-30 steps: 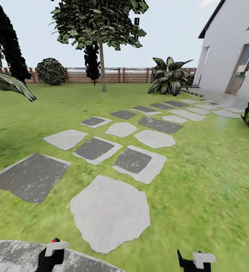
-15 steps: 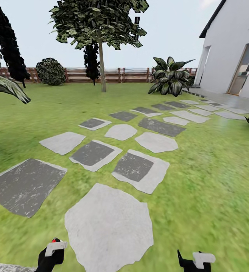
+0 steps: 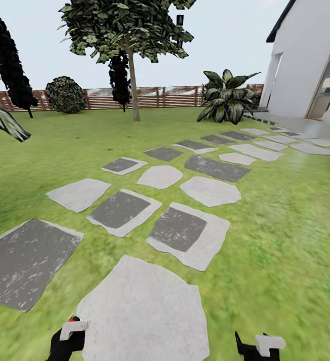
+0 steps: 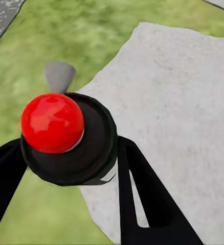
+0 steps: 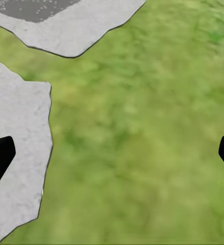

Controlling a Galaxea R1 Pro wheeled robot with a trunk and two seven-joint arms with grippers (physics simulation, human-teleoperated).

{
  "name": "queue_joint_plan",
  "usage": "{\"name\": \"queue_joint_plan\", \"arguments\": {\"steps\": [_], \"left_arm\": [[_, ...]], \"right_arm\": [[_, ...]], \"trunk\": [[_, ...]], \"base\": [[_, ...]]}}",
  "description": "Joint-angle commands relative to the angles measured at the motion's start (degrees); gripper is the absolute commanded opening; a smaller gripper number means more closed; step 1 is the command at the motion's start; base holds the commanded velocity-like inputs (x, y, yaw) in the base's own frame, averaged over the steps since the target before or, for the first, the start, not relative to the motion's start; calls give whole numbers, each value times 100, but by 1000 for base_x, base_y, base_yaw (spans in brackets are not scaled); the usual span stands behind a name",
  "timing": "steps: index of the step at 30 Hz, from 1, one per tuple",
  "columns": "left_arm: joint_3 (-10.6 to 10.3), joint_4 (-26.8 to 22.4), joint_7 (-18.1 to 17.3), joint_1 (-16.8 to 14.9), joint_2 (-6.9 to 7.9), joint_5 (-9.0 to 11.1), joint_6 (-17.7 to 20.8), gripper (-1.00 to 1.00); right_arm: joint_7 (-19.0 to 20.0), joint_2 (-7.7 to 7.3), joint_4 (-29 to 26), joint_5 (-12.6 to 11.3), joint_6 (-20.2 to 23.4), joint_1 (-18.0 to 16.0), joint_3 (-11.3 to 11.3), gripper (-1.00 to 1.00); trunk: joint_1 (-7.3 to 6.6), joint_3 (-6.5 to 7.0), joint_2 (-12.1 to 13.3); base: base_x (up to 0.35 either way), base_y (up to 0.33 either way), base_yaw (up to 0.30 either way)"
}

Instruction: In the garden, pick up the pesticide atomizer on the floor and spray pesticide onto both trees until each tree trunk is fully covered.

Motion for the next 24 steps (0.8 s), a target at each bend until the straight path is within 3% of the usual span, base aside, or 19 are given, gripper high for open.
{"name": "queue_joint_plan", "arguments": {"steps": [1,24], "left_arm": [[27,4,-30,-3,-1,24,-17,-100],[31,4,-30,-3,-1,24,-11,-100]], "right_arm": [[-2,1,3,5,-17,-3,-3,100],[-2,2,12,5,-17,-4,-3,100]], "trunk": [[2,-5,-2],[2,-5,-2]], "base": [[337,0,0],[337,0,0]]}}
